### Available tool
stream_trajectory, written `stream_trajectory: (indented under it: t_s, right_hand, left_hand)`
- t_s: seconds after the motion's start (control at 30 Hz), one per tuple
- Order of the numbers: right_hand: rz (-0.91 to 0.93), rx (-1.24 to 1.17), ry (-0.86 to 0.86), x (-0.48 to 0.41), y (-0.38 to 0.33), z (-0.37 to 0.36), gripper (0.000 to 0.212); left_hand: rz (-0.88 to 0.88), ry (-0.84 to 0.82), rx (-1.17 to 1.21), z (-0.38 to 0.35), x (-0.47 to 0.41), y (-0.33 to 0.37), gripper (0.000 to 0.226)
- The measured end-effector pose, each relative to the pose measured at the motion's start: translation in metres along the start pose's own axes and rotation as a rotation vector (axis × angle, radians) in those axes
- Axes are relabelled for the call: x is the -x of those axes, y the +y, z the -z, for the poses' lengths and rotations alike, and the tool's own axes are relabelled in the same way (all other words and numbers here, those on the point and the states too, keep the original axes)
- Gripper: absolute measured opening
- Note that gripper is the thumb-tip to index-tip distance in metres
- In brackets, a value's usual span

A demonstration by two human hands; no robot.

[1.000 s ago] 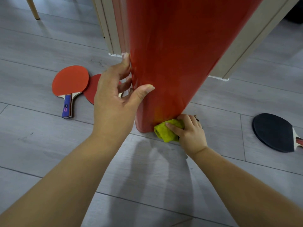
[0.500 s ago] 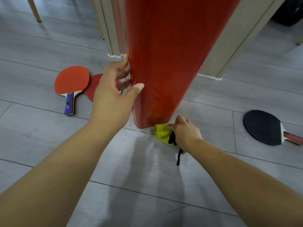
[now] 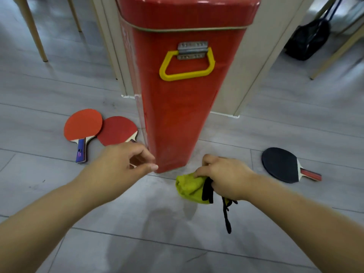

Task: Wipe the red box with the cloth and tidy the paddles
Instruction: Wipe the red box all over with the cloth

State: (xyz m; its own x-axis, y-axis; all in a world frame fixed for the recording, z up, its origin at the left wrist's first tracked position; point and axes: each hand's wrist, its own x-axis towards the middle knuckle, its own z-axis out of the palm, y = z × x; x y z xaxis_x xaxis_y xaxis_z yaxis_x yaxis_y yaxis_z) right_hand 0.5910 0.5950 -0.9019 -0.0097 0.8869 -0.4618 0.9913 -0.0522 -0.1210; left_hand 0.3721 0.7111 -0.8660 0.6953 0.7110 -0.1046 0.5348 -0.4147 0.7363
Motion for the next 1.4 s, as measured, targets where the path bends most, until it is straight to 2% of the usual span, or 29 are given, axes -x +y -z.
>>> stream_trajectory:
  t_s: [0.13, 0.3, 0.37, 0.43, 0.53, 0.6, 0.67, 0.8, 0.93, 1.03, 1.07, 1.2, 1.23, 1.33, 1.4]
  right_hand:
    - [0.057, 0.073, 0.135, 0.031, -0.001, 0.062, 0.052]
    - [0.129, 0.022, 0.505, 0.072, 0.003, 0.140, 0.049]
    - [0.170, 0.000, 0.668, 0.083, 0.005, 0.169, 0.047]
    - [0.187, -0.031, 0.806, 0.094, 0.005, 0.198, 0.050]
    - [0.198, -0.056, 0.933, 0.104, 0.002, 0.238, 0.051]
    - [0.190, -0.040, 0.984, 0.102, 0.000, 0.262, 0.051]
    - [0.172, -0.029, 1.006, 0.094, 0.000, 0.283, 0.051]
    - [0.126, 0.015, 0.993, 0.061, -0.004, 0.317, 0.046]
    - [0.007, 0.053, 0.860, 0.010, -0.004, 0.342, 0.047]
    - [0.046, -0.017, 1.043, -0.024, -0.008, 0.345, 0.046]
    - [0.063, -0.029, 1.049, -0.036, -0.007, 0.342, 0.047]
    - [0.061, 0.028, 0.614, -0.059, 0.001, 0.327, 0.060]
    - [0.081, 0.029, 0.613, -0.055, 0.003, 0.322, 0.061]
    - [0.127, -0.036, 0.833, -0.033, 0.012, 0.304, 0.052]
    - [0.030, -0.128, 0.911, -0.015, 0.020, 0.293, 0.046]
  left_hand:
    - [-0.106, 0.025, -0.121, 0.040, 0.000, 0.028, 0.011]
    - [-0.222, 0.109, -0.212, 0.095, -0.003, 0.067, 0.010]
    - [-0.244, 0.158, -0.231, 0.117, -0.004, 0.083, 0.025]
    - [-0.276, 0.215, -0.231, 0.136, -0.006, 0.101, 0.029]
    - [-0.316, 0.343, -0.243, 0.156, -0.016, 0.130, 0.018]
    - [-0.298, 0.386, -0.203, 0.161, -0.032, 0.141, 0.023]
    - [-0.277, 0.377, -0.181, 0.158, -0.050, 0.142, 0.032]
    - [-0.292, 0.375, -0.209, 0.137, -0.067, 0.131, 0.028]
    - [-0.293, 0.381, -0.208, 0.136, -0.069, 0.128, 0.027]
    - [-0.294, 0.378, -0.171, 0.137, -0.070, 0.129, 0.028]
    - [-0.292, 0.376, -0.161, 0.136, -0.070, 0.129, 0.027]
    - [-0.291, 0.380, -0.123, 0.136, -0.070, 0.128, 0.028]
    - [-0.285, 0.382, -0.114, 0.136, -0.070, 0.127, 0.028]
    - [-0.257, 0.378, -0.081, 0.135, -0.070, 0.125, 0.028]
    - [-0.263, 0.403, -0.088, 0.132, -0.069, 0.125, 0.027]
